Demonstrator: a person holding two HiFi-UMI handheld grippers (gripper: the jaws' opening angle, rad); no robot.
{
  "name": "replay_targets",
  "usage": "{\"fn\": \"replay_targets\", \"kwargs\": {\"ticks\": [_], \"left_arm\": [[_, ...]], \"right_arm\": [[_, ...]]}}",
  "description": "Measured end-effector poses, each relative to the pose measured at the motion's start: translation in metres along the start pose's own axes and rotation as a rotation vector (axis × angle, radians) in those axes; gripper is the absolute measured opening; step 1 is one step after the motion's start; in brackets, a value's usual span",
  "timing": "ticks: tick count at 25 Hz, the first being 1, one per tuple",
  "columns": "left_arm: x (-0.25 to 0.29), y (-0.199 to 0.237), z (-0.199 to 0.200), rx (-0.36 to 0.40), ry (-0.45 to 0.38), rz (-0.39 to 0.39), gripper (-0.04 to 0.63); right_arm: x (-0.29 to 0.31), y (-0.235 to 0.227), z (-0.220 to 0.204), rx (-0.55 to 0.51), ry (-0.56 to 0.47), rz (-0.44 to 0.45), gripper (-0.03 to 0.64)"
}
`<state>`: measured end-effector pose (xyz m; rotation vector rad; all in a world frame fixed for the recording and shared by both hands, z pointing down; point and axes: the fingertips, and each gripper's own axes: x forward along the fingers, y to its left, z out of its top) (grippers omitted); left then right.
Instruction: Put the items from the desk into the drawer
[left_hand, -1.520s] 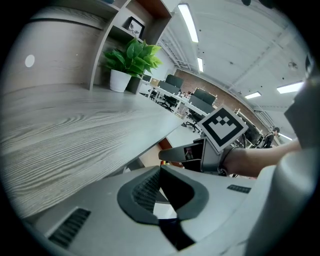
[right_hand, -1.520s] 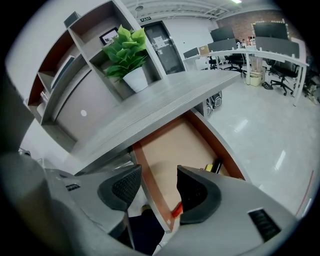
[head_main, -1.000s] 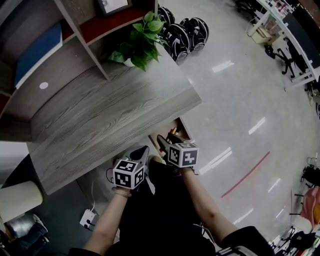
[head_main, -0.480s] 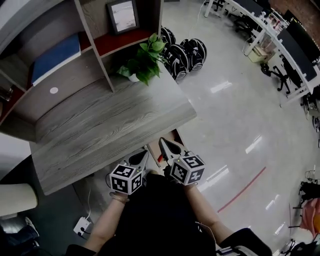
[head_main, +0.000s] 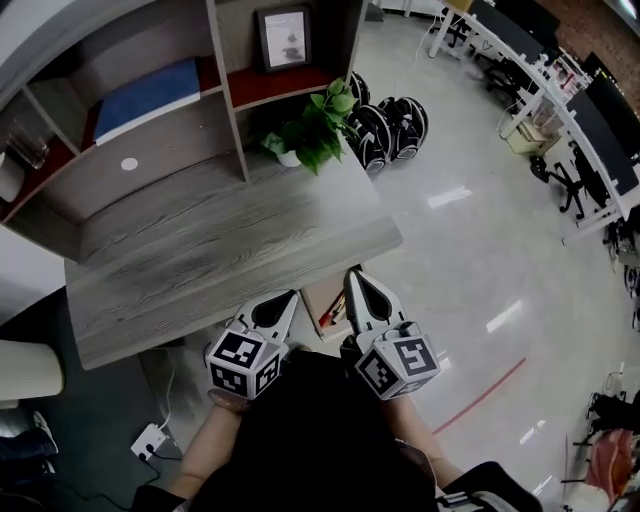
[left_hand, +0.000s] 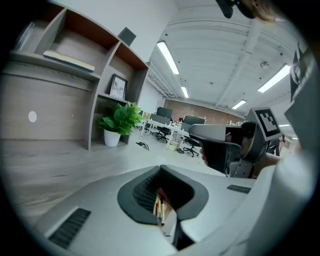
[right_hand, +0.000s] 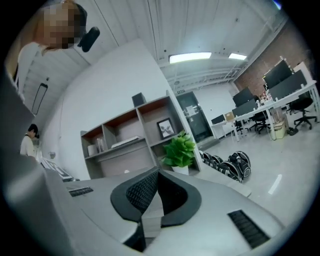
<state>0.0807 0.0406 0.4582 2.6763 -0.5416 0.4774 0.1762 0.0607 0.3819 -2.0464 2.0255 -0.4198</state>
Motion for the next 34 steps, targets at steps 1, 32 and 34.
{"fn": "replay_targets", "kwargs": {"ticks": [1, 32, 34], "left_arm": [[-0.005, 0.002, 0.006, 0.011, -0.014, 0.008, 0.017], [-0.023, 0.005, 0.037, 0.004, -0.112, 0.014, 0.017], [-0.022, 0.003, 0.036, 0.001, -0.112, 0.01, 0.017]], "right_arm": [[-0.005, -0.003, 0.011, 0.004, -0.026, -0.014, 0.0], [-0.016, 0.001, 0.015, 0.041, -0.012, 0.05, -0.001], [-0.017, 0.002, 0.014, 0.04, -0.007, 0.057, -0.002]]}}
